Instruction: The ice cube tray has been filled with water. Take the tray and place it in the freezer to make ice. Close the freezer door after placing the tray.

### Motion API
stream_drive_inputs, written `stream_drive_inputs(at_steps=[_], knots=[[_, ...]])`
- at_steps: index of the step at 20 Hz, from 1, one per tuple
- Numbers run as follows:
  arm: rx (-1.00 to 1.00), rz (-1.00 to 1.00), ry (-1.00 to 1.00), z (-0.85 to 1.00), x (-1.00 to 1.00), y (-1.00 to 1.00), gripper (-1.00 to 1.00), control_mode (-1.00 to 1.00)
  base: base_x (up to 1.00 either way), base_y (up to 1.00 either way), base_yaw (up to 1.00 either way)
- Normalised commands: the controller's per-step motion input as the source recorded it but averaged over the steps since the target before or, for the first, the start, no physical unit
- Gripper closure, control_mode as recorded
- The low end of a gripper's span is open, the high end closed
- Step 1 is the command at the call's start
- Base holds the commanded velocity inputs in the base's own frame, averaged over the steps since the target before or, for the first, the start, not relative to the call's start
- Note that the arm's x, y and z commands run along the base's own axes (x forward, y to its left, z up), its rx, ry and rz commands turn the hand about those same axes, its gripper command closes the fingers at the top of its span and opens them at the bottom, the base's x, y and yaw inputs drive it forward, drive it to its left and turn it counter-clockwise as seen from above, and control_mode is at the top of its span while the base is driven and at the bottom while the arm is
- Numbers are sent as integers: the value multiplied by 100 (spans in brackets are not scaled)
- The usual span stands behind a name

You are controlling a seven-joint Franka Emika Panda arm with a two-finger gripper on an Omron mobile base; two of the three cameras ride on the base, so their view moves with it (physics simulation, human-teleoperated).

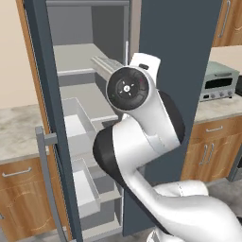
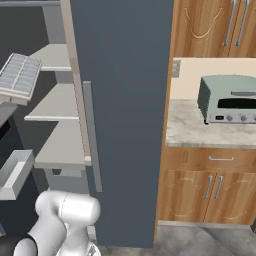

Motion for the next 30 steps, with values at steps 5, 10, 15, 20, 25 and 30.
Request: stream_drive_inputs(at_steps=[5, 10, 15, 20, 25, 30], knots=[[-3, 0, 0, 10, 99, 2, 100, -100, 0, 0, 0], [-11, 3, 0, 0, 91, 4, 100, -100, 0, 0, 0], [-16, 3, 0, 0, 95, 14, 100, -100, 0, 0, 0], [-15, 3, 0, -1, 89, 27, 100, -100, 0, 0, 0], [-17, 0, 0, -13, 75, 39, 100, -100, 0, 0, 0], [-10, 0, 0, -9, 78, 26, 100, -100, 0, 0, 0]])
